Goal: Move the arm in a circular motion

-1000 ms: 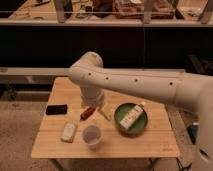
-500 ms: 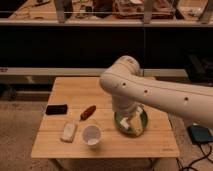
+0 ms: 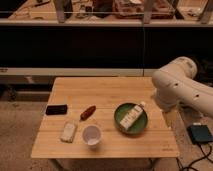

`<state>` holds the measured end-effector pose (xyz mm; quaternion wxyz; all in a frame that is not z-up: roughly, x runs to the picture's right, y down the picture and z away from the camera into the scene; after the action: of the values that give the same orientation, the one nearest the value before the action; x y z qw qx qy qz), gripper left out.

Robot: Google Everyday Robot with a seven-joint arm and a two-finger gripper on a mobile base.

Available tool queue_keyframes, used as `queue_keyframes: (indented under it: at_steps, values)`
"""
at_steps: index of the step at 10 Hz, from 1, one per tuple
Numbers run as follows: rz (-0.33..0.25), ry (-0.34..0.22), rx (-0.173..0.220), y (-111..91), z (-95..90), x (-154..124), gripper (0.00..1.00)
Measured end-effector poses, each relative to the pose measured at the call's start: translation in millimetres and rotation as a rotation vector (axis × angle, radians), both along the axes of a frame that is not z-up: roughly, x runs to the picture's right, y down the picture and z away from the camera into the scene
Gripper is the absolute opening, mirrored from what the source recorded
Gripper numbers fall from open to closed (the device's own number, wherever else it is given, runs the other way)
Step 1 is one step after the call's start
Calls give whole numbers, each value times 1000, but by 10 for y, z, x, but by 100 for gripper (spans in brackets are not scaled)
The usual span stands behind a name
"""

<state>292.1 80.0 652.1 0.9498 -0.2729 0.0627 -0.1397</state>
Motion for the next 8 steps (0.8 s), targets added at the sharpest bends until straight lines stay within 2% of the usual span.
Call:
queue_keyframes:
  at_steps: [2,4,5,6,7,8]
  values:
    - [29,75,17,-292,296,369,80]
    - [42,128,24,-672,656,447,80]
    - [43,144,22,-901,913,370,80]
    - [40,130,19,-1105,1208,154,80]
    - [31,112,14,-1210,1389,-13,80]
    - [15,86,6,-1343,1645,-269,80]
